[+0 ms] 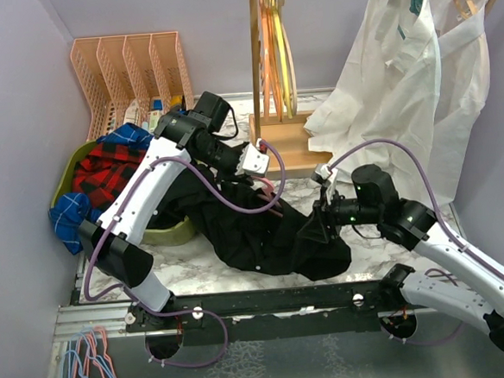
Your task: Place the shirt on the hanger
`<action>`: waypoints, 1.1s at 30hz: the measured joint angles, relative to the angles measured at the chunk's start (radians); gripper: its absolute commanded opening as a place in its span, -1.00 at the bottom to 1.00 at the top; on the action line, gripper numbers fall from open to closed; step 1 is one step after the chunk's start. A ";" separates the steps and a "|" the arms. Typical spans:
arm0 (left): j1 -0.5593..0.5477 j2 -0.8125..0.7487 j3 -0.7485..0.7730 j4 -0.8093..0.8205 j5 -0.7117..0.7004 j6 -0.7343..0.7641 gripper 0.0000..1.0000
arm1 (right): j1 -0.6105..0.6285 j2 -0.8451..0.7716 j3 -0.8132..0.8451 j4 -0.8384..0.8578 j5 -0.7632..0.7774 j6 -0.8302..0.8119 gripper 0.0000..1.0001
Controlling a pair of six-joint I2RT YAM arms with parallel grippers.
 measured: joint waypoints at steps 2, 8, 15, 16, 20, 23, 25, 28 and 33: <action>0.001 -0.002 0.000 0.000 -0.008 0.013 -1.00 | 0.000 0.031 0.027 -0.025 0.001 -0.019 0.02; -0.009 -0.006 -0.004 0.000 -0.031 0.036 -1.00 | 0.000 0.182 0.236 -0.135 0.074 -0.092 0.39; -0.013 -0.008 -0.008 0.003 -0.049 0.043 -1.00 | 0.000 0.306 0.414 -0.280 0.174 -0.117 0.41; -0.013 -0.008 -0.010 0.003 -0.051 0.044 -1.00 | 0.000 0.319 0.425 -0.309 0.190 -0.112 0.42; -0.013 -0.012 -0.019 0.005 -0.057 0.051 -1.00 | 0.000 0.343 0.432 -0.406 0.266 -0.085 0.41; -0.013 -0.016 -0.023 0.006 -0.063 0.054 -1.00 | 0.000 0.340 0.431 -0.447 0.294 -0.072 0.30; -0.013 -0.018 -0.025 0.006 -0.066 0.055 -1.00 | 0.000 0.335 0.431 -0.464 0.303 -0.066 0.18; -0.014 -0.019 -0.025 0.006 -0.069 0.058 -1.00 | 0.000 0.334 0.429 -0.469 0.306 -0.061 -0.32; -0.018 -0.019 -0.025 0.006 -0.073 0.058 -1.00 | 0.000 0.336 0.415 -0.471 0.305 -0.054 -0.53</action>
